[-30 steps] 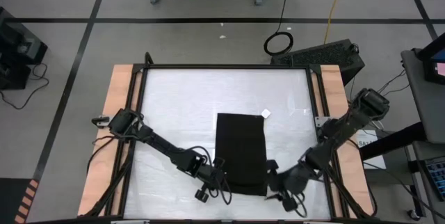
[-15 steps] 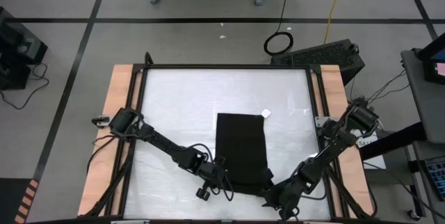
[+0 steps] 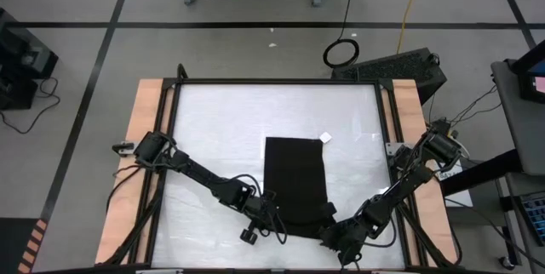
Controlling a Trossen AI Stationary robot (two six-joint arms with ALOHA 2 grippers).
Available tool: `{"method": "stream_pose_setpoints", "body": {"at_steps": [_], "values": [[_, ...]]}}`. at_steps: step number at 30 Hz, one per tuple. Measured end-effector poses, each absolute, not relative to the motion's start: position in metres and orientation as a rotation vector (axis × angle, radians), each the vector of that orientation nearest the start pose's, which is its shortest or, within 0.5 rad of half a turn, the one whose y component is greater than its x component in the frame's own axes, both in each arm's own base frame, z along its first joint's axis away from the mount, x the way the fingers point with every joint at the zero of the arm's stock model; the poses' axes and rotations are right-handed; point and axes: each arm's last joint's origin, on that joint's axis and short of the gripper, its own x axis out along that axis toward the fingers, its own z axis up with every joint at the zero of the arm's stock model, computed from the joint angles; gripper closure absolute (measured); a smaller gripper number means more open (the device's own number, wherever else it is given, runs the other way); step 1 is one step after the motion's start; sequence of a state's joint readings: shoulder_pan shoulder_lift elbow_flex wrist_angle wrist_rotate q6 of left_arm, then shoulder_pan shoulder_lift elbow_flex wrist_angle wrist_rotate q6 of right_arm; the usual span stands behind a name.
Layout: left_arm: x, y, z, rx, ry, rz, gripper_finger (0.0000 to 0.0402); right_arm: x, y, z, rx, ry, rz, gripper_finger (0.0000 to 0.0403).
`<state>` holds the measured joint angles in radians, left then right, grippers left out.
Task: Roll towel
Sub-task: Roll the black towel
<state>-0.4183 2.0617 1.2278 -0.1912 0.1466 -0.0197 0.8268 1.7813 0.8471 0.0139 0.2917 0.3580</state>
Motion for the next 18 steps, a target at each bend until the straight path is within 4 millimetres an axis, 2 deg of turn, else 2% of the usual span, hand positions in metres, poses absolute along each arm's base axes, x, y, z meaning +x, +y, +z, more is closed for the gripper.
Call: {"method": "stream_pose_setpoints", "body": {"at_steps": [11, 15, 18], "values": [[0.366, -0.168, 0.112, 0.148, 1.041, -0.520, 0.0365, 0.224, 0.229, 0.120, -0.157, 0.920, 0.258, 0.0243], [0.364, -0.171, 0.112, 0.176, 1.036, -0.500, 0.0324, 0.224, 0.229, 0.114, -0.130, 0.939, 0.214, 0.0249], [0.364, -0.172, 0.112, 0.182, 1.037, -0.505, 0.0279, 0.224, 0.230, 0.108, -0.109, 0.958, 0.190, 0.0272]]}}
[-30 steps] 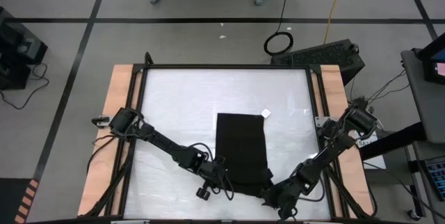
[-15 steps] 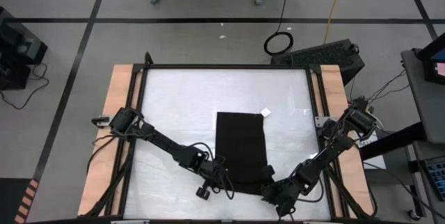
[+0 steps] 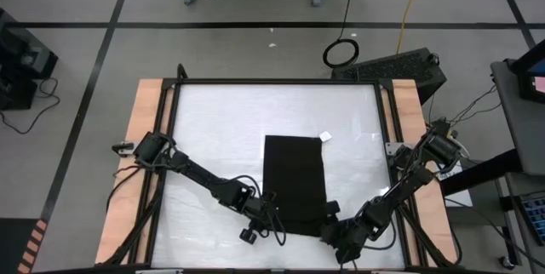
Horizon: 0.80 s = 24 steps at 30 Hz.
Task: Roll towel
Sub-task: Roll the black towel
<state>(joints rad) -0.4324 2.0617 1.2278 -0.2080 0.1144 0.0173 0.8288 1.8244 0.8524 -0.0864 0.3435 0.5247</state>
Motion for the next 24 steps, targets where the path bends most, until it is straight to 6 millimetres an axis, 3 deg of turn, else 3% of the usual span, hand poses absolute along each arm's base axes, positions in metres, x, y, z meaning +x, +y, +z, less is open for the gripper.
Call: {"method": "stream_pose_setpoints", "body": {"at_steps": [4, 9, 19, 24], "values": [[0.3623, -0.1726, 0.1116, 0.173, 1.048, -0.561, 0.0229, 0.2237, 0.2295, 0.1062, -0.087, 0.966, 0.174, 0.0327], [0.3608, -0.1745, 0.1113, 0.177, 1.053, -0.578, 0.0202, 0.2238, 0.2281, 0.1053, -0.080, 0.973, 0.158, 0.0394], [0.3568, -0.1761, 0.1104, 0.209, 1.086, -0.530, 0.0186, 0.2249, 0.2279, 0.1046, -0.005, 0.980, 0.146, 0.0399], [0.3566, -0.1751, 0.1101, 0.208, 1.094, -0.494, 0.0228, 0.2253, 0.2286, 0.1047, 0.022, 0.981, 0.146, 0.0400]]}}
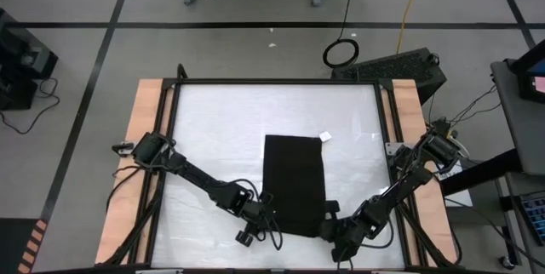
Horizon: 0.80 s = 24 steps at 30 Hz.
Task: Roll towel
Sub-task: Roll the black towel
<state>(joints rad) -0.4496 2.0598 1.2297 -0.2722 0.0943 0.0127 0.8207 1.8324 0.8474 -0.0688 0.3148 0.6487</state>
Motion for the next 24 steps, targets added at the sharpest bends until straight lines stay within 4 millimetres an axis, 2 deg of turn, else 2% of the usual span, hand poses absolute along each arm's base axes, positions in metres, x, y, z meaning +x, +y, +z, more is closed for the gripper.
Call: {"method": "stream_pose_setpoints", "body": {"at_steps": [7, 8, 13, 19, 24], "values": [[0.356, -0.175, 0.110, 0.227, 1.096, -0.494, 0.0376, 0.228, 0.230, 0.107, 0.081, 0.962, 0.163, 0.0402], [0.356, -0.175, 0.110, 0.226, 1.097, -0.498, 0.0386, 0.228, 0.231, 0.108, 0.094, 0.961, 0.161, 0.0402], [0.356, -0.175, 0.113, 0.189, 1.098, -0.537, 0.0388, 0.229, 0.229, 0.117, 0.186, 0.960, 0.147, 0.0402], [0.353, -0.174, 0.129, 0.121, 1.078, -0.542, 0.0394, 0.230, 0.228, 0.130, 0.321, 0.942, 0.142, 0.0403], [0.354, -0.172, 0.138, -0.037, 1.097, -0.576, 0.0396, 0.234, 0.233, 0.136, 0.436, 0.914, 0.178, 0.0403]]}}
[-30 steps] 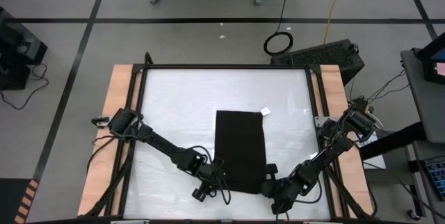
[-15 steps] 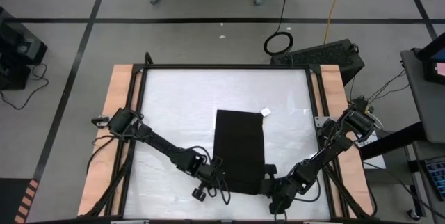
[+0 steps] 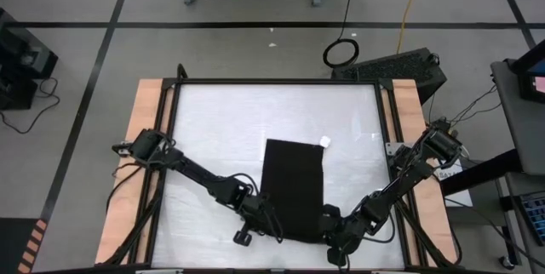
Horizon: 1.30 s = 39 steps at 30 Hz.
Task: Roll towel
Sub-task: Roll the black towel
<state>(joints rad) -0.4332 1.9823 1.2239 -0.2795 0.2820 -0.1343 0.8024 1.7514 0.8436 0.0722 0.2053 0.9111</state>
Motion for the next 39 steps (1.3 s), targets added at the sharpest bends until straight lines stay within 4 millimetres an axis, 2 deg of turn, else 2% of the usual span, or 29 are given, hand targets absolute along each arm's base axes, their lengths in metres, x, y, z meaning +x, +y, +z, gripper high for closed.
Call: {"method": "stream_pose_setpoints", "body": {"at_steps": [3, 11, 16, 25, 32, 39], "values": [[0.355, -0.171, 0.139, -0.134, 1.119, -0.594, 0.0396, 0.235, 0.236, 0.139, 0.498, 0.903, 0.201, 0.0403], [0.356, -0.171, 0.142, -0.246, 1.137, -0.609, 0.0396, 0.238, 0.237, 0.142, 0.636, 0.913, 0.192, 0.0403], [0.357, -0.170, 0.143, -0.271, 1.135, -0.615, 0.0397, 0.239, 0.237, 0.143, 0.682, 0.929, 0.206, 0.0399], [0.359, -0.162, 0.142, -0.319, 1.167, -0.593, 0.0389, 0.247, 0.227, 0.142, 0.716, 0.943, 0.167, 0.0398], [0.360, -0.162, 0.142, -0.309, 1.158, -0.576, 0.0386, 0.244, 0.222, 0.135, 0.748, 0.962, 0.125, 0.0398], [0.361, -0.163, 0.143, -0.320, 1.144, -0.548, 0.0384, 0.241, 0.225, 0.135, 0.740, 0.966, 0.134, 0.0397]]}}
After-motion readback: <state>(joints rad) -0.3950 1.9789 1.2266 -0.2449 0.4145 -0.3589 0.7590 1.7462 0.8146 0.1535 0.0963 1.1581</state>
